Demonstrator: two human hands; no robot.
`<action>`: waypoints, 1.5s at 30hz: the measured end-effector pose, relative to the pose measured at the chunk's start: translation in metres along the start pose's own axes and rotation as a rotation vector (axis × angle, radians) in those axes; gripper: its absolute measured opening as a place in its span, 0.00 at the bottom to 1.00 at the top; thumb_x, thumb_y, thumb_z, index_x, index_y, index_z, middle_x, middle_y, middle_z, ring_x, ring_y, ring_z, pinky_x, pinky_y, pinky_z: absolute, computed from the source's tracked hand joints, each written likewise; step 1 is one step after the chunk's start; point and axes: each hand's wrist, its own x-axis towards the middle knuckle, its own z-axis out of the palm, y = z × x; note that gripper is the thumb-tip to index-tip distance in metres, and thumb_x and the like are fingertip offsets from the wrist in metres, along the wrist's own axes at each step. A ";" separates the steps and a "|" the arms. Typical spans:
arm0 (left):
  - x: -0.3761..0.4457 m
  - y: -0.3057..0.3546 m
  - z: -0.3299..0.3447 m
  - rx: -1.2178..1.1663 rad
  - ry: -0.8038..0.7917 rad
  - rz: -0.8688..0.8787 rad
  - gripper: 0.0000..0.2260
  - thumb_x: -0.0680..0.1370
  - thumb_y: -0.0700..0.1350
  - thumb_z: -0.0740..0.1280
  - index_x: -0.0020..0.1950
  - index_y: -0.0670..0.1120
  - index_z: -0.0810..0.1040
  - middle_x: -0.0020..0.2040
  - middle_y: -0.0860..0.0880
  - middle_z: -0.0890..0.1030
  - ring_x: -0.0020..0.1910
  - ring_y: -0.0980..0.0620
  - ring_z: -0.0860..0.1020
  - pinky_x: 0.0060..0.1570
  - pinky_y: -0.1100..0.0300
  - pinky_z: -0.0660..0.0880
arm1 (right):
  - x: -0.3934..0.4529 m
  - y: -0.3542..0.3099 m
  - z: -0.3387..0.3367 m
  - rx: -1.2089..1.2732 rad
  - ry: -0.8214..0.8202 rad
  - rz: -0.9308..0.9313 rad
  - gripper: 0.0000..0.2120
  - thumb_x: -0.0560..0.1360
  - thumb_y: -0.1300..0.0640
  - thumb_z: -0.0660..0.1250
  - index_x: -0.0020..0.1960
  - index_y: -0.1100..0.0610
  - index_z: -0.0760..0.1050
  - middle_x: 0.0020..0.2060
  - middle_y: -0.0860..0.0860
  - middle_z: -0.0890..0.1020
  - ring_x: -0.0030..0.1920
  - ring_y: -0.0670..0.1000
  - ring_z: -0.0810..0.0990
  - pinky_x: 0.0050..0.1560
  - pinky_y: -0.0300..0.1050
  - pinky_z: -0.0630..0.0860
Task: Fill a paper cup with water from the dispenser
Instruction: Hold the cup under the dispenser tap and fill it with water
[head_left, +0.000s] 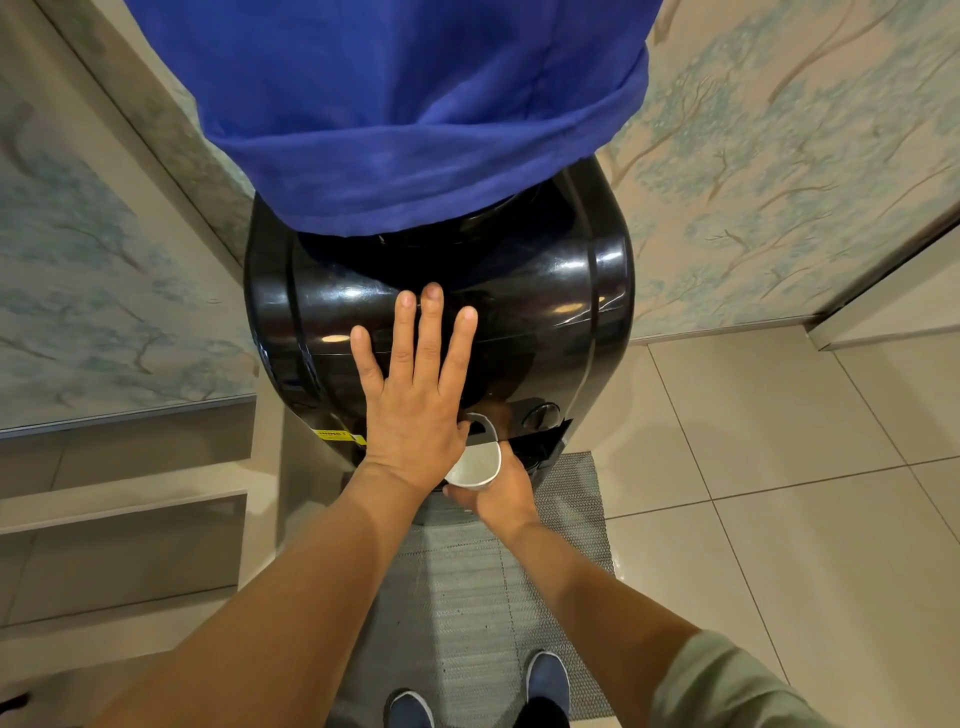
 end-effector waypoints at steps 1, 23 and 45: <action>0.000 0.000 0.000 0.000 0.002 0.000 0.56 0.58 0.52 0.79 0.76 0.45 0.48 0.74 0.40 0.53 0.73 0.39 0.52 0.65 0.33 0.50 | 0.000 0.000 0.000 -0.002 0.004 -0.002 0.36 0.56 0.57 0.81 0.61 0.54 0.70 0.57 0.55 0.78 0.59 0.54 0.76 0.62 0.54 0.75; 0.000 0.001 0.002 0.047 0.001 -0.026 0.57 0.59 0.50 0.79 0.77 0.45 0.46 0.75 0.41 0.53 0.73 0.39 0.51 0.66 0.34 0.50 | -0.008 -0.002 -0.002 -0.049 -0.013 0.008 0.34 0.58 0.55 0.80 0.59 0.55 0.69 0.57 0.54 0.78 0.61 0.54 0.75 0.61 0.54 0.76; -0.003 -0.012 -0.028 -0.177 -0.297 0.033 0.60 0.59 0.63 0.75 0.75 0.50 0.35 0.76 0.46 0.37 0.73 0.47 0.30 0.70 0.42 0.32 | -0.057 0.013 -0.014 -0.053 -0.020 -0.024 0.37 0.57 0.56 0.80 0.63 0.52 0.70 0.57 0.52 0.78 0.59 0.53 0.76 0.60 0.52 0.76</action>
